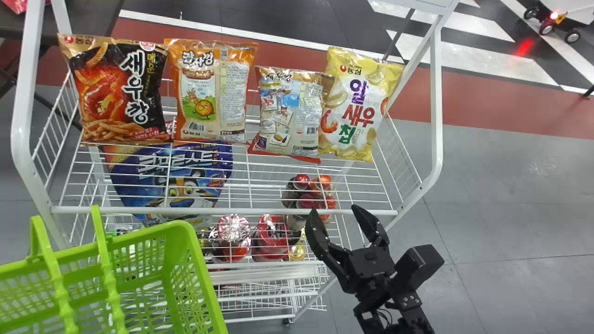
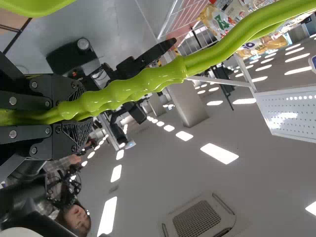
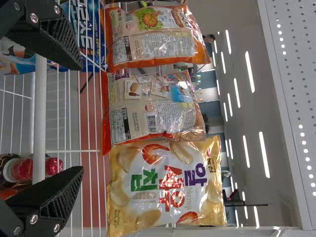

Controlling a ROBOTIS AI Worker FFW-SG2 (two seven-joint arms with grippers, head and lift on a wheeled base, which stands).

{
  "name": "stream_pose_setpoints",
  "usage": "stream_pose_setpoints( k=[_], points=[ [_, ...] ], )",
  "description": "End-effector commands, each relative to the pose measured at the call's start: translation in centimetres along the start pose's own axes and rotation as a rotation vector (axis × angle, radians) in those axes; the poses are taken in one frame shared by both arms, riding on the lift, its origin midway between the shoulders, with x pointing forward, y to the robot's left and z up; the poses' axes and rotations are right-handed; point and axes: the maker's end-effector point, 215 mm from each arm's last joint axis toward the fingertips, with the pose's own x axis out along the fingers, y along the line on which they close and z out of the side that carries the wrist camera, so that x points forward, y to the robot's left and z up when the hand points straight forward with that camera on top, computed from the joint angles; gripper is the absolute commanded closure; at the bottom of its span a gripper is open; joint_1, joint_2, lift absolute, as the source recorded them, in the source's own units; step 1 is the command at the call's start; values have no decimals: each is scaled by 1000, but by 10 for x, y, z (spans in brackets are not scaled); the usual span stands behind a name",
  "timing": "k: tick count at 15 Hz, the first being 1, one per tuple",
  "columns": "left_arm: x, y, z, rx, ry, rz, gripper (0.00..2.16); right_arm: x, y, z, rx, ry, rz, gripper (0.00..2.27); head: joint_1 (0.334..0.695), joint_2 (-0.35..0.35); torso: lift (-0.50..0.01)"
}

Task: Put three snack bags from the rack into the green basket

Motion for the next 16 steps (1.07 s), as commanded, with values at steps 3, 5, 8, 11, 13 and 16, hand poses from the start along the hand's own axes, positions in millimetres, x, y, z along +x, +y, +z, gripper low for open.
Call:
stream_pose_setpoints(
  k=[3, 5, 8, 11, 13, 16],
  points=[
    [1, 0, 0, -1, -3, -2, 2148, 7, 6, -1, 6, 7, 10, 90, 695, -350, 0],
    [1, 1, 1, 0, -2, 1, 2148, 24, 20, -2, 12, 25, 37, 90, 695, -350, 0],
    [2, 2, -2, -11, 0, -2, 2148, 60, 63, -2, -3, 62, 109, 90, 695, -311, 0],
    [4, 0, -6, -45, 5, -8, 2148, 96, 119, -4, -2, 126, 203, 90, 695, -232, 0],
    [6, -2, -7, -48, 9, -11, 2148, 113, 154, 3, -14, 145, 261, 90, 695, -171, 0],
    [8, -4, -10, -49, 13, -16, 2148, 139, 204, 17, -43, 153, 315, 90, 695, -72, 0]
  ],
)
